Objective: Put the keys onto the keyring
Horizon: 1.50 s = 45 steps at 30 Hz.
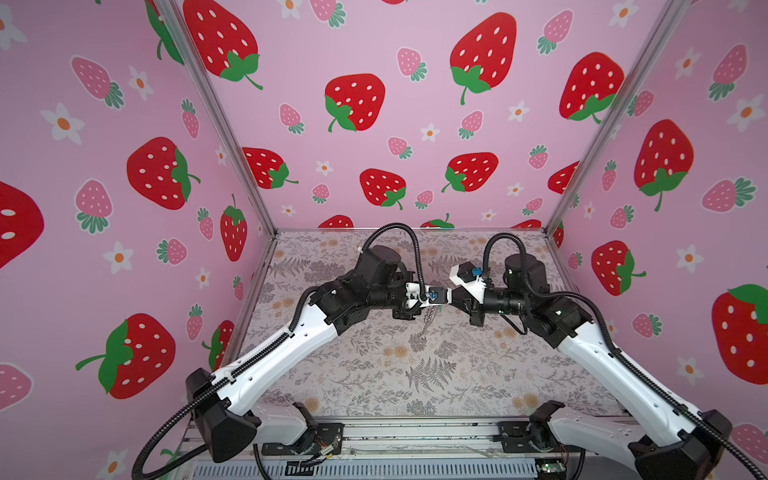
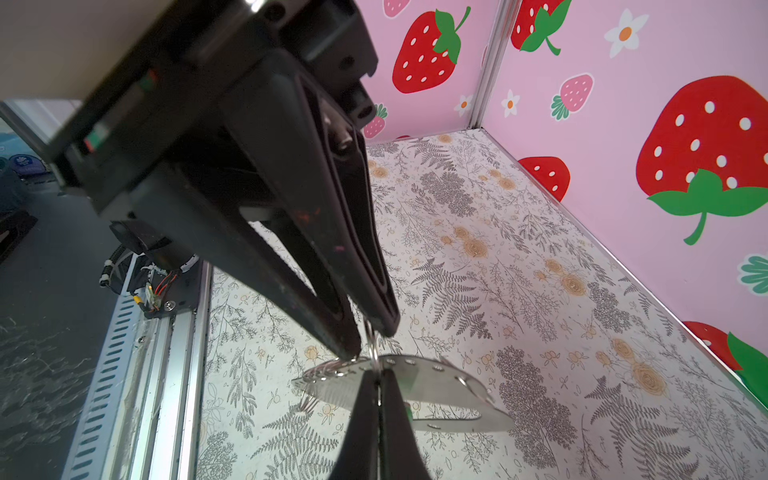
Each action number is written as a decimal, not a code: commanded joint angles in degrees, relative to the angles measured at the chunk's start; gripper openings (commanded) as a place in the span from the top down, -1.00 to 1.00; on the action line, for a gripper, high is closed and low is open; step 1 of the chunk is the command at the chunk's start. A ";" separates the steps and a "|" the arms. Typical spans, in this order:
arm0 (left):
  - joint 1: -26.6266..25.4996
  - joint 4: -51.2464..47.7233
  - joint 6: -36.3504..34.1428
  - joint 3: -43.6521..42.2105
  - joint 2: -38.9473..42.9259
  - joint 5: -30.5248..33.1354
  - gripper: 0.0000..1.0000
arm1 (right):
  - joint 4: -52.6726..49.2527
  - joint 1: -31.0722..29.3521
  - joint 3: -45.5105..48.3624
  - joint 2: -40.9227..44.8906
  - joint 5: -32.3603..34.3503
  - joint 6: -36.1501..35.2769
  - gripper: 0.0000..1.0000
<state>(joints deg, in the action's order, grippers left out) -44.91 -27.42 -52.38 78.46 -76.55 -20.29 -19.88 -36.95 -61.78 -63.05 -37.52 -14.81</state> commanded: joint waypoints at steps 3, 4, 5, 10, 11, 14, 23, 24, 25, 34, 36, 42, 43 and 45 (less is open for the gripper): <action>-0.27 -1.74 -1.60 3.02 -1.05 0.05 0.70 | 0.69 0.21 -1.06 0.20 -2.10 -0.28 1.00; -0.27 -1.58 -1.52 3.02 -1.13 -0.11 0.72 | 0.67 0.21 -0.98 0.20 -2.10 -0.30 1.00; -0.27 -1.56 -1.42 3.10 -1.22 -0.18 0.73 | 0.68 0.13 -0.95 0.11 -2.11 -0.27 1.00; -0.29 -1.42 -0.89 3.44 -1.55 -0.84 0.79 | 0.67 -0.05 -0.69 -0.14 -1.83 -0.48 1.00; -0.28 -1.32 -0.45 3.58 -1.67 -1.11 0.85 | 0.63 -0.14 -0.71 -0.14 -1.48 -0.50 1.00; -0.11 -0.73 1.79 3.74 -1.92 -1.87 1.00 | 2.55 -0.14 -0.29 0.44 0.87 -0.65 0.95; 7.38 12.36 19.38 -2.10 0.92 -15.91 1.00 | 8.62 -0.14 5.16 5.14 9.32 1.46 0.32; 7.84 14.56 21.17 -2.93 1.18 -16.91 1.00 | 9.61 -0.14 5.75 5.46 9.30 1.98 0.31; 8.51 16.38 22.92 -3.73 1.38 -17.88 1.00 | 10.60 -0.14 6.36 5.74 9.18 2.49 0.31; 10.10 30.14 34.28 -9.39 2.29 -21.40 1.00 | 16.49 -0.29 7.82 4.89 7.37 4.55 0.29; 10.14 32.24 35.92 -10.09 2.34 -21.71 1.00 | 17.75 -0.32 8.05 4.54 7.38 4.96 0.29; 10.19 36.55 39.20 -11.53 2.37 -22.20 1.00 | 19.70 -0.56 8.25 3.29 5.71 5.39 0.30; 10.19 37.49 39.66 -11.90 2.37 -22.33 1.00 | 19.75 -0.58 8.30 3.10 5.54 5.40 0.29; 10.19 38.77 40.46 -12.40 2.40 -22.26 1.00 | 19.88 -0.75 8.51 2.76 5.52 5.45 0.29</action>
<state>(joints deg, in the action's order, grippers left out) -34.96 5.80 -14.70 66.57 -75.37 -41.06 -1.89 -37.28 -53.91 -59.99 -30.37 -10.07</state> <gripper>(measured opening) 0.047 0.354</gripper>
